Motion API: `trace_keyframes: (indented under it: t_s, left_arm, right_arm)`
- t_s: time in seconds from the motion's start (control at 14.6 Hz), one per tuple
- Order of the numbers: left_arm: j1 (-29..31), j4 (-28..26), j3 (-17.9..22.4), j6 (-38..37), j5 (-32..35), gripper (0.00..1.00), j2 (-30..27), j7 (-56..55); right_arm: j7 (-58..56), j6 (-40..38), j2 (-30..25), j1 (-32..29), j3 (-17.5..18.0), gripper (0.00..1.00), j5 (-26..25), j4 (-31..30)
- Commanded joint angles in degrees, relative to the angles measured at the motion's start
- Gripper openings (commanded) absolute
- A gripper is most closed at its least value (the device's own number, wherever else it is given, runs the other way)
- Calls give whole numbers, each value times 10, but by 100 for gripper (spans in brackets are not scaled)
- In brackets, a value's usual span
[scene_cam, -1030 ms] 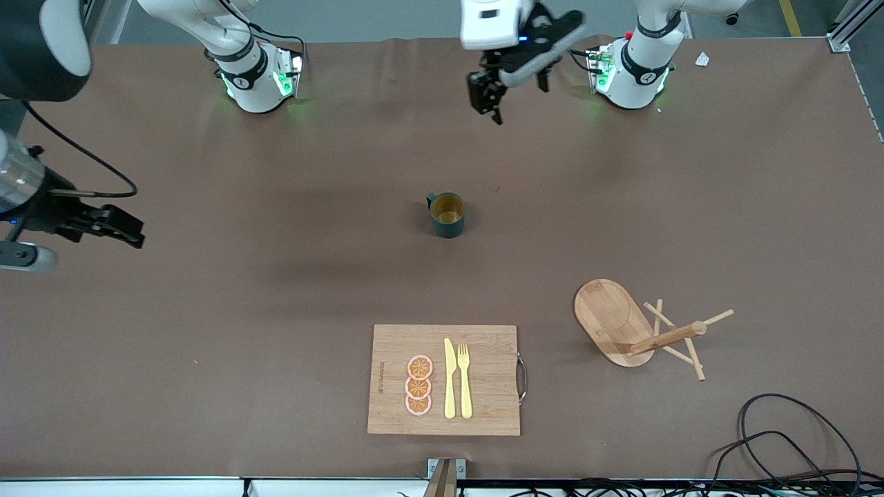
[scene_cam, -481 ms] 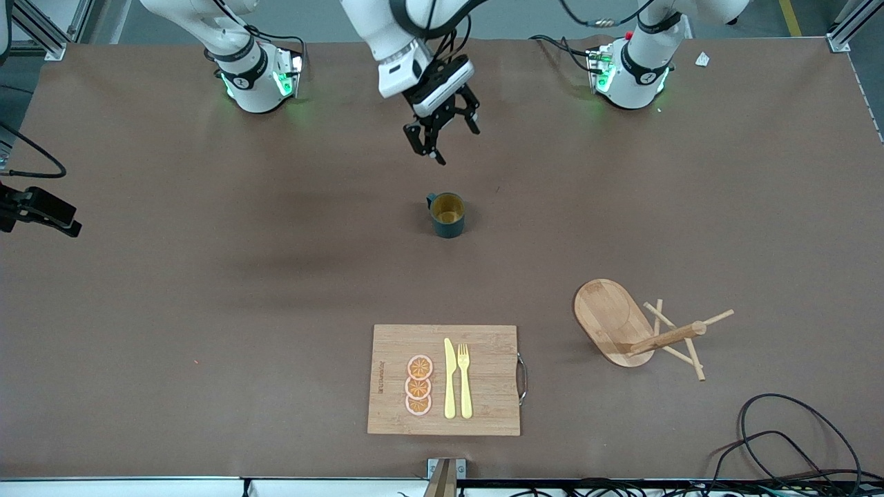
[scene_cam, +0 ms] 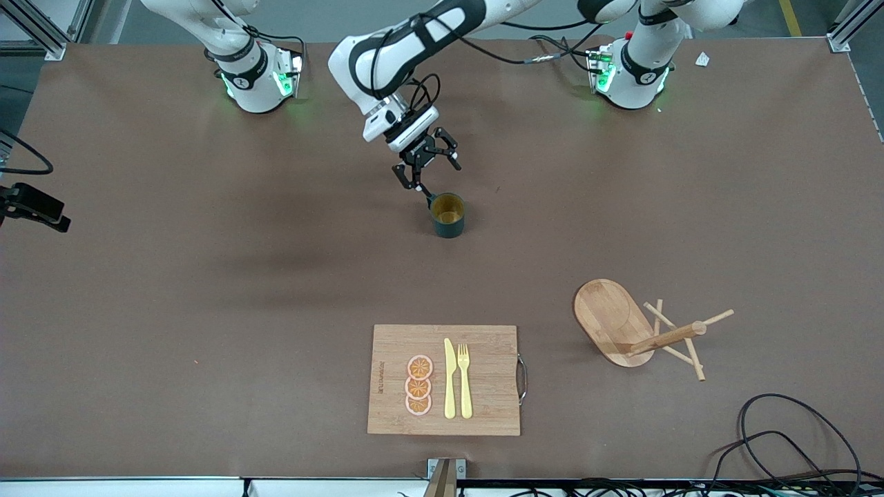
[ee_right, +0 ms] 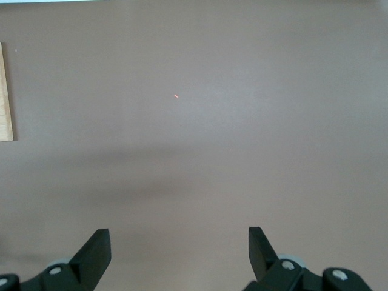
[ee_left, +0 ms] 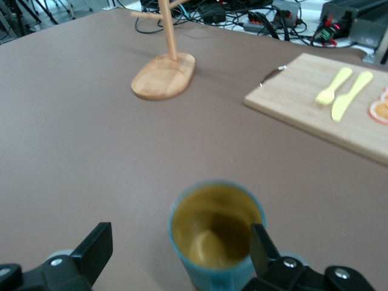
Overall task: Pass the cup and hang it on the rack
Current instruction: 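Lower the left gripper and grasp the teal mug handle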
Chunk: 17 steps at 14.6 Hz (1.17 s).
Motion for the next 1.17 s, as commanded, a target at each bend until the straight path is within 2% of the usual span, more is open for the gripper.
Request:
trace_keyframes:
  t_s: [0.0, 0.48, 0.82, 0.96, 1.1]
  left_arm:
    - [2, 35, 3, 25, 11, 100, 27, -16]
    - [-3, 34, 23, 83, 13, 98, 54, -62]
    - [-1, 30, 32, 96, 13, 95, 77, -75]
    - [-1, 30, 32, 97, 13, 85, 84, -70]
    - [0, 29, 32, 99, 13, 65, 86, -67]
  right_arm:
    - [-9, 1, -23, -19, 13, 100, 5, -8]
    - [-15, 3, -38, -37, 13, 100, 6, -27]
    - [-13, 47, -76, -36, 13, 100, 7, -88]
    - [-13, 47, -73, -34, 13, 100, 6, -87]
    - [-10, 40, -72, -30, 12, 100, 6, -83]
